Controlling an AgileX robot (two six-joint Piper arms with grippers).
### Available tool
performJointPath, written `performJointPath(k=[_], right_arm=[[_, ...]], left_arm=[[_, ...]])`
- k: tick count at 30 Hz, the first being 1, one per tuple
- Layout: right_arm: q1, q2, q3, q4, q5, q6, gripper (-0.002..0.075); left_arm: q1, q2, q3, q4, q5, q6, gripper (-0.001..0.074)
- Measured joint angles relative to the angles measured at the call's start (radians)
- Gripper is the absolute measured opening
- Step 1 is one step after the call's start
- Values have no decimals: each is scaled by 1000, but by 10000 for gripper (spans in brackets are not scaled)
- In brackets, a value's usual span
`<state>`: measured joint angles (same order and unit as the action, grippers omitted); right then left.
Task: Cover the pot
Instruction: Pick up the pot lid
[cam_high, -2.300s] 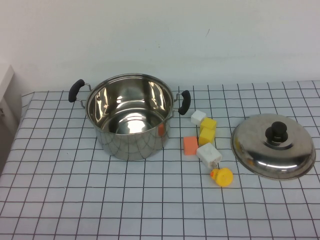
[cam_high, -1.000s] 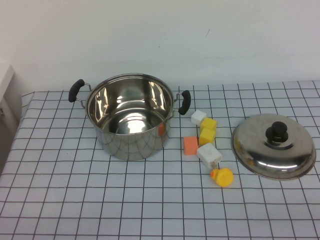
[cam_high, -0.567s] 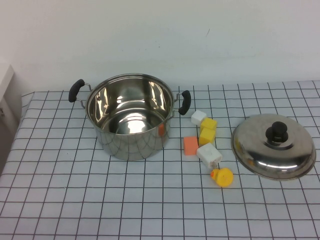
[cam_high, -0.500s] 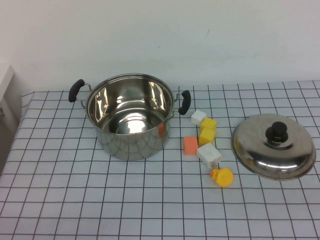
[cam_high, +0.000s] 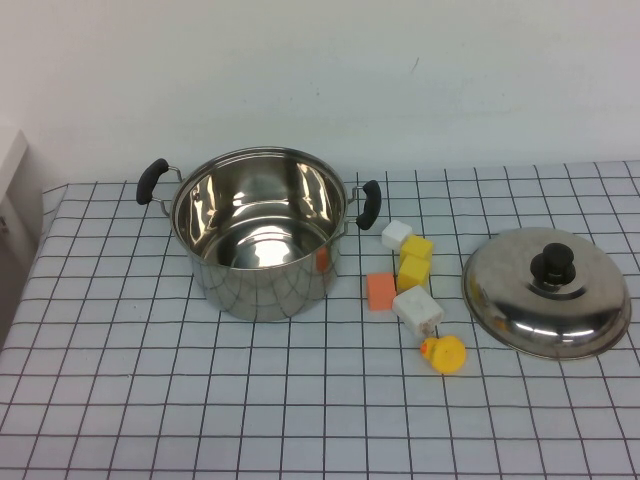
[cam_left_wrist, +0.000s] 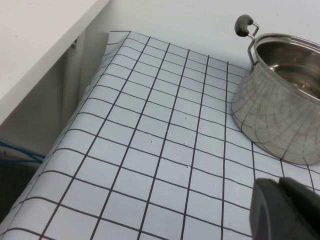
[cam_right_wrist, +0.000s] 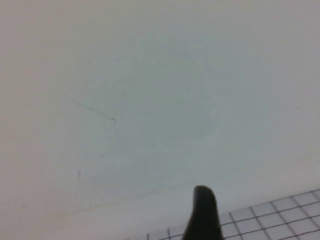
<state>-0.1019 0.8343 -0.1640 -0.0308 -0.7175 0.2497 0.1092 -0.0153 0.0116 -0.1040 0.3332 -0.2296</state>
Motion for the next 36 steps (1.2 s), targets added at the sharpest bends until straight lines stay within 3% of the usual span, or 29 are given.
performJointPath(k=[7, 10, 22, 36], right_arm=[[207, 427, -147, 31, -145, -98, 507], [250, 593, -235, 31, -198, -158, 507], [257, 1109, -555, 40, -254, -166, 507], [257, 1490, -901, 58, -189, -257, 507]], left_arm=[[0, 0, 0, 0, 0, 0, -3], [0, 0, 0, 0, 0, 0, -3], [0, 0, 0, 0, 0, -5, -3], [0, 0, 0, 0, 0, -5, -3]])
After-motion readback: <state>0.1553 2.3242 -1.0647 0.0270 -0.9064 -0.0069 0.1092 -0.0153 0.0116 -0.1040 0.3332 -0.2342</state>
